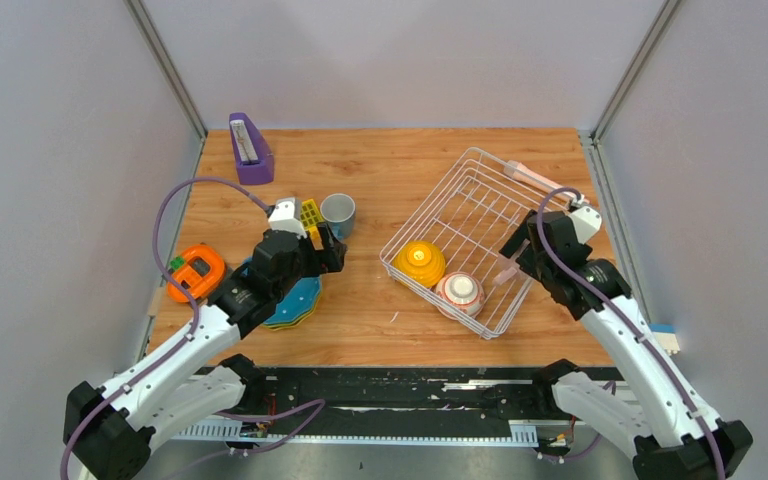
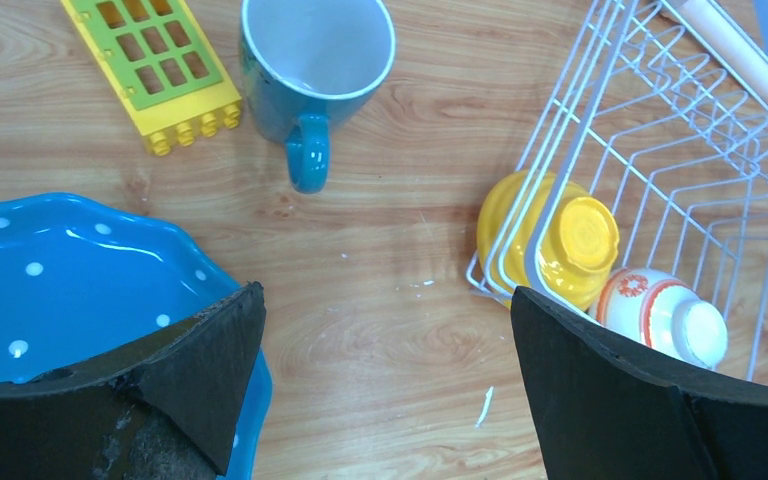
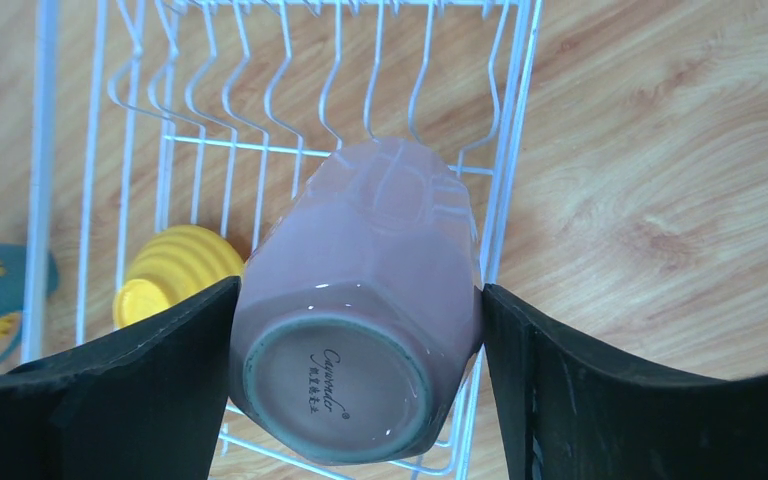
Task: Unload the mixed dishes from the dish rack
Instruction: Pick up the cup from the dish rack, then place the cup at the center of the board.
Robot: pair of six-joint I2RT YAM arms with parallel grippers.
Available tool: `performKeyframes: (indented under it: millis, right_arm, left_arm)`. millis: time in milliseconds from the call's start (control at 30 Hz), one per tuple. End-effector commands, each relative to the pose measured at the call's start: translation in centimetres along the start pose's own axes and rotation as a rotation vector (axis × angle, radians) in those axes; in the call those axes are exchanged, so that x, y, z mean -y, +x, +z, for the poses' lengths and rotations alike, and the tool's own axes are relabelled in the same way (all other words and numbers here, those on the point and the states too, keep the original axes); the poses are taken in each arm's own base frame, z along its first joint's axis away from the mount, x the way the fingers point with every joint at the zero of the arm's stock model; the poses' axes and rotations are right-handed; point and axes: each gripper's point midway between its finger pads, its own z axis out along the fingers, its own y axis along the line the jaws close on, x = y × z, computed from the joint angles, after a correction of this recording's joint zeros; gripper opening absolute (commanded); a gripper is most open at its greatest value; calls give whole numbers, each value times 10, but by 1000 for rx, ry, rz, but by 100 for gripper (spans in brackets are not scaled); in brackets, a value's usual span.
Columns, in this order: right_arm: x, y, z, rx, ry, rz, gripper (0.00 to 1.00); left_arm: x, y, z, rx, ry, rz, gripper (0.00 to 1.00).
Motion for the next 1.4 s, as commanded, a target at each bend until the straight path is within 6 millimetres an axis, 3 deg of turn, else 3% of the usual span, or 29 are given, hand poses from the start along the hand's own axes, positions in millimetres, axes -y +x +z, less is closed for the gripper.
performKeyframes:
  millis: [0,100,200,233,267,300,333,400,667,833,1100,1367]
  right_arm:
    - [-29,-41,-23,173,-190,137,0]
    - [-48,-49,-40,216,-353,180,0]
    - [-73,-50,-67,216,-580,261,0]
    - [-83,-48,-75,218,-672,273,0]
    - [-94,-50,-86,221,-762,293,0]
    - [-101,-49,-92,215,-825,311,0]
    - [-107,-45,-97,194,-880,321,0]
    - [-118,-39,-105,144,-956,335,0]
    - [-150,-25,-123,61,-1162,378,0]
    - [-158,-25,-132,76,-1199,392,0]
    - [-166,-15,-144,48,-1280,414,0]
    - [-173,-8,-146,35,-1310,424,0]
  left_arm:
    - [27,-7,-8,1,135,-47,100]
    - [50,-11,-13,4,258,-81,100]
    - [78,-1,-21,-53,420,-136,100]
    - [91,-9,-24,-24,489,-153,100]
    - [100,1,-26,-70,544,-175,100]
    - [111,-7,-29,-43,608,-184,100]
    - [119,1,-31,-88,658,-197,100]
    - [137,-3,-36,-86,770,-209,100]
    - [181,8,-50,-183,1048,-295,96]
    - [199,19,-49,-247,1108,-333,92]
    - [215,14,-59,-253,1250,-399,85]
    - [219,17,-58,-275,1301,-446,67]
